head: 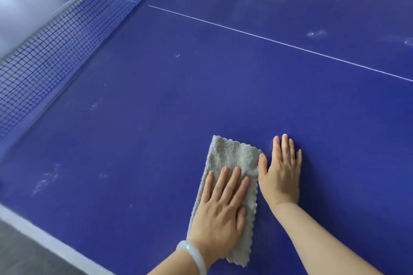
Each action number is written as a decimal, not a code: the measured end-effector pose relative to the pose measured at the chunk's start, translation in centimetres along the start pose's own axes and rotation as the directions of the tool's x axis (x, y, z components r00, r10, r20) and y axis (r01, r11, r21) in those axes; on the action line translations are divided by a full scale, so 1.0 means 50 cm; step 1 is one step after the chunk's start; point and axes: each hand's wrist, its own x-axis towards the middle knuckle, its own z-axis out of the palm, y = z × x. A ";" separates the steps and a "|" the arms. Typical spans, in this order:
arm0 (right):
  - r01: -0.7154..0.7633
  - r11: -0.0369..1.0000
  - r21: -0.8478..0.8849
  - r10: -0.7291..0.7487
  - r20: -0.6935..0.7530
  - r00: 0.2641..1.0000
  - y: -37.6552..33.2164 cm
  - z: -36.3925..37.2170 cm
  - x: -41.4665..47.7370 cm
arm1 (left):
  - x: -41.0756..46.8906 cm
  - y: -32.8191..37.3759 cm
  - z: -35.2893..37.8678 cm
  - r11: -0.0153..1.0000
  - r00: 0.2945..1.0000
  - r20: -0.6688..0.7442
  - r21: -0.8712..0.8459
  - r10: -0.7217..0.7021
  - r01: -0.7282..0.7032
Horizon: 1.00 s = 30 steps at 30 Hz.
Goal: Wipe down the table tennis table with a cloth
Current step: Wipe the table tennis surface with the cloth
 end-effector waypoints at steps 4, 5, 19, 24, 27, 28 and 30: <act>0.004 0.999 -0.044 -0.003 0.024 1.000 0.002 0.006 0.000 | -0.037 -0.165 -0.048 0.992 1.000 -0.015 0.126 0.025 -0.023; 0.001 0.998 -0.058 0.001 0.031 1.000 0.001 0.008 -0.001 | -0.040 -0.215 -0.065 0.984 0.994 -0.044 0.144 -0.096 0.101; 0.176 0.966 -0.189 -0.152 0.131 0.980 -0.023 -0.017 -0.020 | -0.101 -0.126 -0.042 0.925 0.929 -0.024 0.083 -0.369 0.370; 0.298 0.954 -0.023 -0.292 0.145 0.946 -0.126 -0.009 -0.165 | -0.098 -0.120 -0.049 0.924 0.925 0.034 0.081 -0.378 0.374; 0.119 0.990 0.073 -0.127 0.106 0.986 -0.178 0.021 -0.218 | -0.099 -0.124 -0.048 0.928 0.928 0.054 0.076 -0.369 0.365; 0.098 0.992 0.075 -0.104 0.074 0.992 -0.183 0.028 -0.221 | -0.099 -0.125 -0.046 0.930 0.930 0.049 0.074 -0.364 0.360; 0.099 0.995 0.034 -0.100 0.046 0.994 -0.180 0.034 -0.220 | -0.097 -0.124 -0.046 0.935 0.935 0.045 0.052 -0.353 0.350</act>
